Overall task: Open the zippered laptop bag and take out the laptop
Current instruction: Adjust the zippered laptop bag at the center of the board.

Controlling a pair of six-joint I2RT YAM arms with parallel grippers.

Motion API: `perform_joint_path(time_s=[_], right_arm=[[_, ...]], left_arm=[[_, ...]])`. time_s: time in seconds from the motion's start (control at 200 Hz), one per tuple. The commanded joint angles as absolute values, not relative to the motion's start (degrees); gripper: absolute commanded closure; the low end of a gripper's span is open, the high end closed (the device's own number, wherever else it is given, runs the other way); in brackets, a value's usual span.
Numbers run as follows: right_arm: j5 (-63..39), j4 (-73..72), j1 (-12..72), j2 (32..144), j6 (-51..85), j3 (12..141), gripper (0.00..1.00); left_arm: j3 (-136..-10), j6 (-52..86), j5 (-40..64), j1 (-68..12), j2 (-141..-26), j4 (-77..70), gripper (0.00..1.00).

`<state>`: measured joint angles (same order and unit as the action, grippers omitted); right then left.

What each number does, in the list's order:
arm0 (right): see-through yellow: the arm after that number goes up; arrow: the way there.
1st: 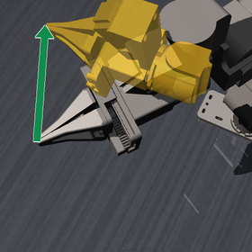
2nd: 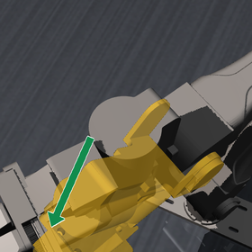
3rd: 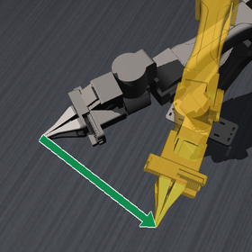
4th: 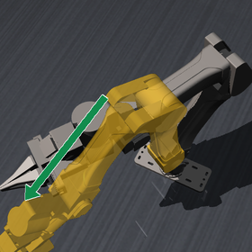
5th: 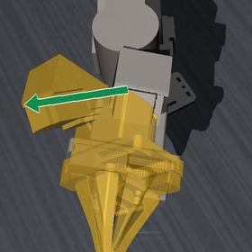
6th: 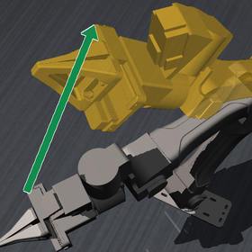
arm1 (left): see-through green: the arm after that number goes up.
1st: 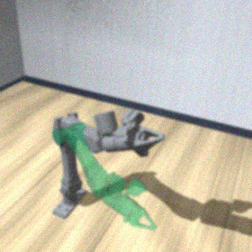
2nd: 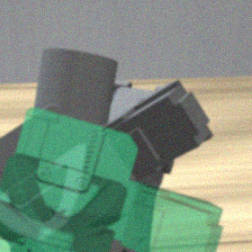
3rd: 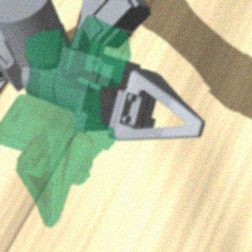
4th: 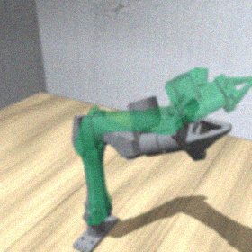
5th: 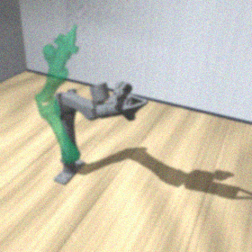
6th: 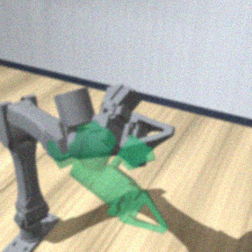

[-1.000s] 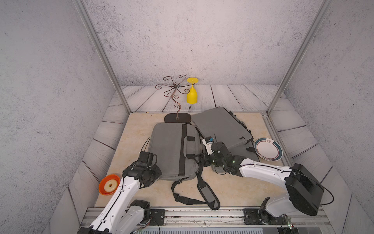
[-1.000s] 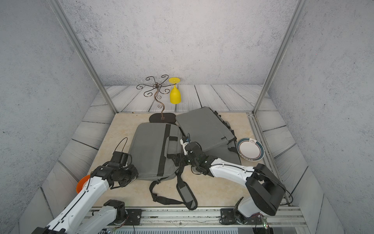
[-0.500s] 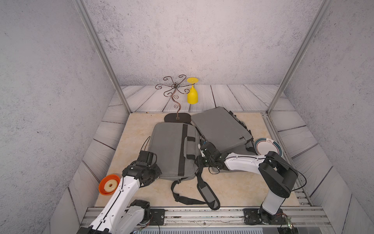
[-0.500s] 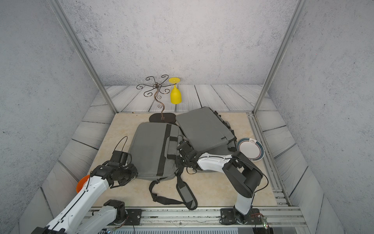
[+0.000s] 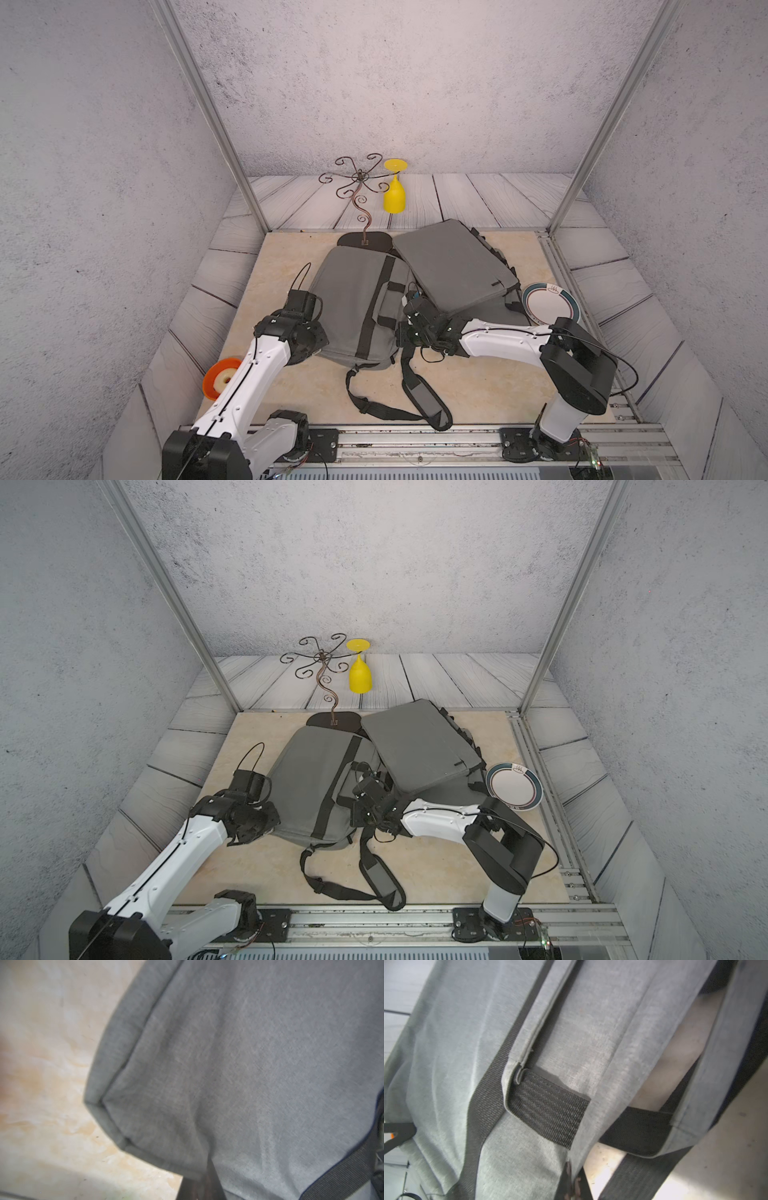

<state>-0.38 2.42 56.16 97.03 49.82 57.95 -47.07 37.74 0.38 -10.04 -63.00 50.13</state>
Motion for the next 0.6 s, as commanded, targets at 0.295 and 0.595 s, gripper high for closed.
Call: perform_joint_path(time_s=[0.295,0.595], right_arm=[[1.8,-2.0,66.7,99.0,54.8,66.1,1.0],[-1.2,-5.0,70.0,103.9,52.2,70.3,1.0]], left_arm=[[-58.2,26.0,4.8,-3.0,-75.2,36.6,1.0],[-60.4,21.6,1.9,-0.7,-76.5,37.3,1.0]])
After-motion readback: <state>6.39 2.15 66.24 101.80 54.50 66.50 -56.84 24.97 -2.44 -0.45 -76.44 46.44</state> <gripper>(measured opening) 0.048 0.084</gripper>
